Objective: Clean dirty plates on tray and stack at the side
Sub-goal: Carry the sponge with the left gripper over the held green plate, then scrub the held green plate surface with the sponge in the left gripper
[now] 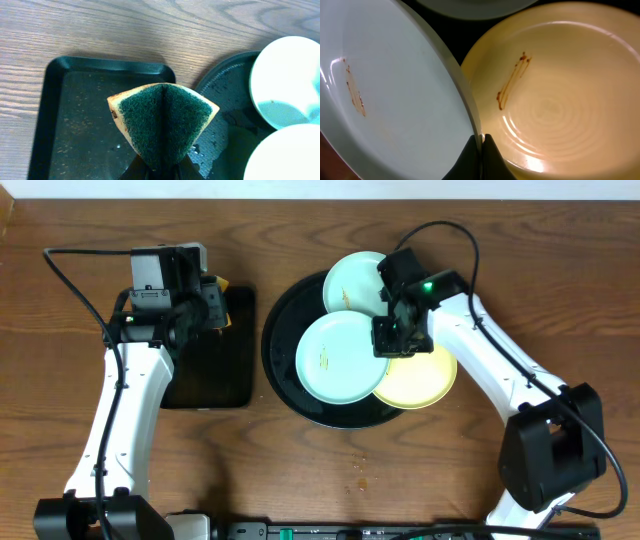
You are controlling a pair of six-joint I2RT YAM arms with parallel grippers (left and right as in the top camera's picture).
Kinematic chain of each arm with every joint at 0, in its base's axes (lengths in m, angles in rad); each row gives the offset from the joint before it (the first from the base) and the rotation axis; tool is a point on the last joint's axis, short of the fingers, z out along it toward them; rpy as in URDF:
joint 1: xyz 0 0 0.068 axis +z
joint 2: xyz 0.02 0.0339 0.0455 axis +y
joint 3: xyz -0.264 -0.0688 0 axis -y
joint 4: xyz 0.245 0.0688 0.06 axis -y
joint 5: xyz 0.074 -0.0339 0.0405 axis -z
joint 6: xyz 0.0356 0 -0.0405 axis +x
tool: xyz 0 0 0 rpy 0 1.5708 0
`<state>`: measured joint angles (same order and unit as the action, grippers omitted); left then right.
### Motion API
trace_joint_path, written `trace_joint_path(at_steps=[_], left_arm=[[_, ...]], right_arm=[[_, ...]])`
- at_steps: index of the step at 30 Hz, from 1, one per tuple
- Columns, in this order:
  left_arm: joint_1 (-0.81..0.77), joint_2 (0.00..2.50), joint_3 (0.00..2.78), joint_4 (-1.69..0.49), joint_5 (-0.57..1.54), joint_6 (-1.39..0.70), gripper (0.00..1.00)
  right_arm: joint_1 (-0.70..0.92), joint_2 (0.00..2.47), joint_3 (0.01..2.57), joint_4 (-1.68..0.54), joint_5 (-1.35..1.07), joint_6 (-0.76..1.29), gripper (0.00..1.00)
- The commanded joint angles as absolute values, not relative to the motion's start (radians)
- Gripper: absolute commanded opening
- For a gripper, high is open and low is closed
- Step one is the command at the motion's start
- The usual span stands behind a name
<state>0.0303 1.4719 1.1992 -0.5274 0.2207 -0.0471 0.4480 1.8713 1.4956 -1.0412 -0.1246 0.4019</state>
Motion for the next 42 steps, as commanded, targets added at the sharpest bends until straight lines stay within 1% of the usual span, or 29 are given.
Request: trace_joint_path(at_steps=[1, 6, 8, 12, 22, 30, 34, 39, 42], left_arm=[[0.030, 1.468, 1.193, -0.527, 0.198, -0.031, 0.07], [0.004, 1.468, 1.193, -0.545, 0.369, -0.030, 0.07], [-0.009, 1.468, 1.193, -0.566, 0.386, -0.030, 0.07], [-0.046, 1.468, 1.186, -0.602, 0.385, -0.003, 0.07], [-0.171, 1.470, 1.096, -0.513, 0.386, -0.012, 0.07], [-0.300, 1.470, 1.049, -0.412, 0.360, -0.012, 0.07], [-0.325, 1.470, 1.032, -0.410, 0.302, -0.031, 0.07], [-0.349, 1.470, 1.011, -0.398, 0.302, -0.061, 0.07], [-0.367, 1.470, 0.971, -0.344, 0.302, -0.065, 0.07]], right_arm=[[0.472, 1.847, 1.481, -1.032, -0.138, 0.423, 0.01], [0.472, 1.848, 1.455, -1.015, -0.109, 0.503, 0.01], [0.473, 1.848, 1.436, -0.991, -0.110, 0.524, 0.01], [0.474, 1.848, 1.397, -0.933, -0.110, 0.539, 0.01], [0.488, 1.848, 1.346, -0.822, -0.105, 0.546, 0.01], [0.521, 1.848, 1.327, -0.803, -0.029, 0.546, 0.01], [0.525, 1.848, 1.327, -0.800, -0.019, 0.546, 0.01], [0.525, 1.848, 1.327, -0.801, -0.019, 0.546, 0.01], [0.525, 1.848, 1.327, -0.801, -0.019, 0.557, 0.01]])
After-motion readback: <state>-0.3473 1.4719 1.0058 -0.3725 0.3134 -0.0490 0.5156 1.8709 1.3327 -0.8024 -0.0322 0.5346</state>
